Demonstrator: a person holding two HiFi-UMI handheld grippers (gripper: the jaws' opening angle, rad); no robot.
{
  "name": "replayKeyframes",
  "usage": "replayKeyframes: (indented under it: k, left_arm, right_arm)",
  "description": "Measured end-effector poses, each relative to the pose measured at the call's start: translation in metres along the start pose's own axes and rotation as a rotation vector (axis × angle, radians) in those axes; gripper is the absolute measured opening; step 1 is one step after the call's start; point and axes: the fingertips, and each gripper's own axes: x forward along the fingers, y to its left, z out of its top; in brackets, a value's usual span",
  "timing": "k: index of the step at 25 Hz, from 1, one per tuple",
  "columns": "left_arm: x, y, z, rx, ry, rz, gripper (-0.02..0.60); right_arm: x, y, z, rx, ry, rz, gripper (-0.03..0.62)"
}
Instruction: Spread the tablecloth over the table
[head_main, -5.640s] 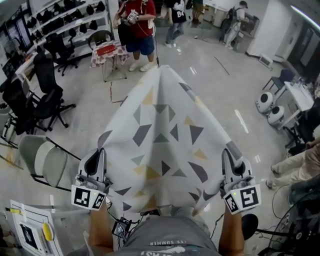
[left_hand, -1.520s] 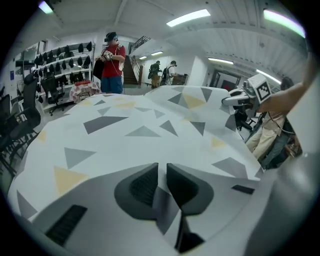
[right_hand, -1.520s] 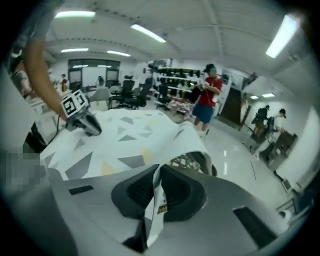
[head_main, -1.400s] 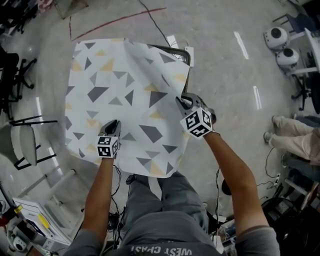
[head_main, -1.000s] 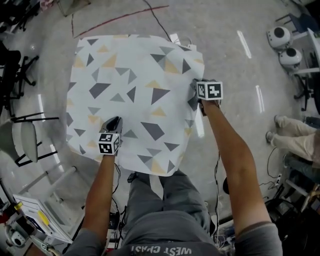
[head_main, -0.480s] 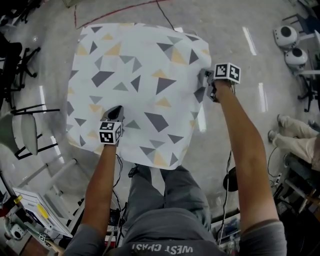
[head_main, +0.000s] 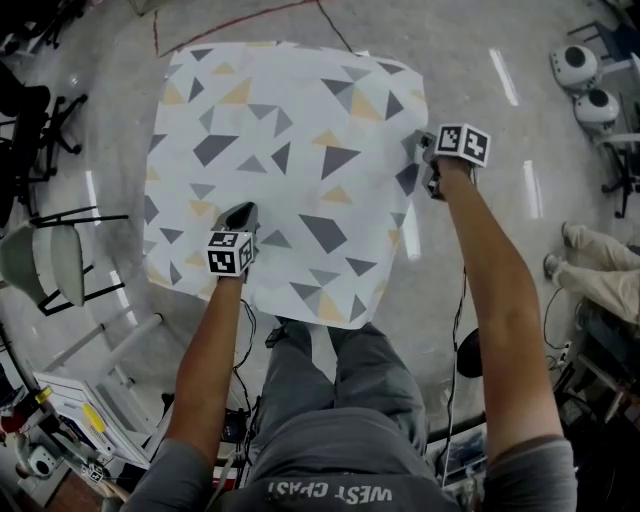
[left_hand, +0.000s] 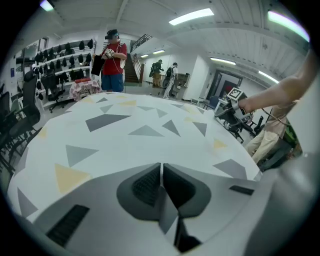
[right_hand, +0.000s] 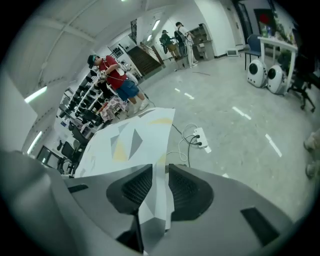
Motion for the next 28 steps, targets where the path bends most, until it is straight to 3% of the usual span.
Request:
replayKeyframes:
  k: [4,8,17,22,28]
  left_arm:
    - [-0.010,-0.004,0.013,-0.004,-0.032,-0.015,0.008]
    - [-0.030,-0.013,0.045,0.024,-0.102,-0.041,0.008]
    - [-0.140,-0.026,0.122,0.110,-0.305,-0.102,0.008]
    - [-0.212,-0.030,0.153,0.128,-0.409,-0.123,0.008]
    - [-0.297,-0.030,0.179,0.139,-0.529,-0.131,0.008]
  right_arm:
    - [-0.029,0.002,-0.004,-0.093,-0.027,-0.080,0.134]
    - [-0.067,0.029,0.001,-0.262,-0.071,-0.120,0.143]
    - [-0.151,0.164,-0.035,-0.558,-0.193,0.019,0.117]
    - [-0.207,0.238,-0.067,-0.625,-0.286,0.113,0.021]
    - [-0.271,0.312,-0.112,-0.660,-0.374,0.175,0.011]
